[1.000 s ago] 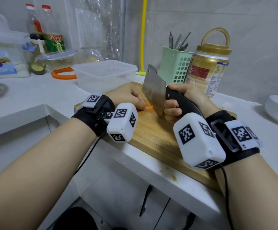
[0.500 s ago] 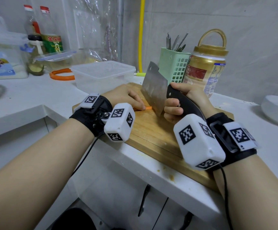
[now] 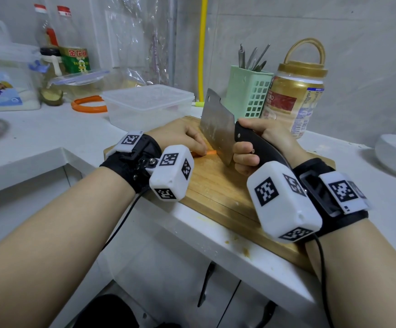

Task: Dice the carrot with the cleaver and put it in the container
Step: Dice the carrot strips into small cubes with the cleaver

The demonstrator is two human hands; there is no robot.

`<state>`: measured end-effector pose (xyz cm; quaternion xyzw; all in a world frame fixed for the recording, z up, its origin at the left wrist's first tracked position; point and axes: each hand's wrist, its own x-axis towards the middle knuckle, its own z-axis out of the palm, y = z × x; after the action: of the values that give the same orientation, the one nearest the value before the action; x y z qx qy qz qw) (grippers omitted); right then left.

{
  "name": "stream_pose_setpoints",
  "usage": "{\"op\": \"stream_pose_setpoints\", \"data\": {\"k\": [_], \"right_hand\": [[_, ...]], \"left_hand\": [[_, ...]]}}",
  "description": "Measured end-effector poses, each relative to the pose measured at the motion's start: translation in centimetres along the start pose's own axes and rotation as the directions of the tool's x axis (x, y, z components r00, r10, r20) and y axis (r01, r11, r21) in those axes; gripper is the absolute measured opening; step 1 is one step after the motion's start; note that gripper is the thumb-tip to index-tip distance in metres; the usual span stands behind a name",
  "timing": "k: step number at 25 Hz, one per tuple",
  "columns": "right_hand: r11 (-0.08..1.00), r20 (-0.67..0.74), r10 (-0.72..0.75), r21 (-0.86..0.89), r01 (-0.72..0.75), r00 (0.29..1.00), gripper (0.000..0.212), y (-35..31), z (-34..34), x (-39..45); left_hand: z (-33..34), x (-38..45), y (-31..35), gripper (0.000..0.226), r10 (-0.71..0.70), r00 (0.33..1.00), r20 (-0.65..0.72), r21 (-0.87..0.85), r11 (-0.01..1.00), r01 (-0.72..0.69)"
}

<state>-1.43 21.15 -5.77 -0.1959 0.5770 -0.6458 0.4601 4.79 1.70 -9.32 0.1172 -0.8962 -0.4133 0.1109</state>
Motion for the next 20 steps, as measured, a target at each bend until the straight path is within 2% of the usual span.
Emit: {"op": "stream_pose_setpoints", "data": {"k": [7,20], "right_hand": [[1.0,-0.019,0.012,-0.025,-0.013,1.0,0.038,-0.3,0.2,0.1],[0.993,-0.006,-0.044,0.107,0.044,0.999,0.038,-0.2,-0.9,-0.1]], "left_hand": [[0.1,-0.3,0.5,0.008,0.012,1.0,-0.003,-0.006,1.0,-0.012],[0.0,0.2,-0.3,0.013,0.0,0.998,-0.06,-0.024,1.0,-0.002]]}}
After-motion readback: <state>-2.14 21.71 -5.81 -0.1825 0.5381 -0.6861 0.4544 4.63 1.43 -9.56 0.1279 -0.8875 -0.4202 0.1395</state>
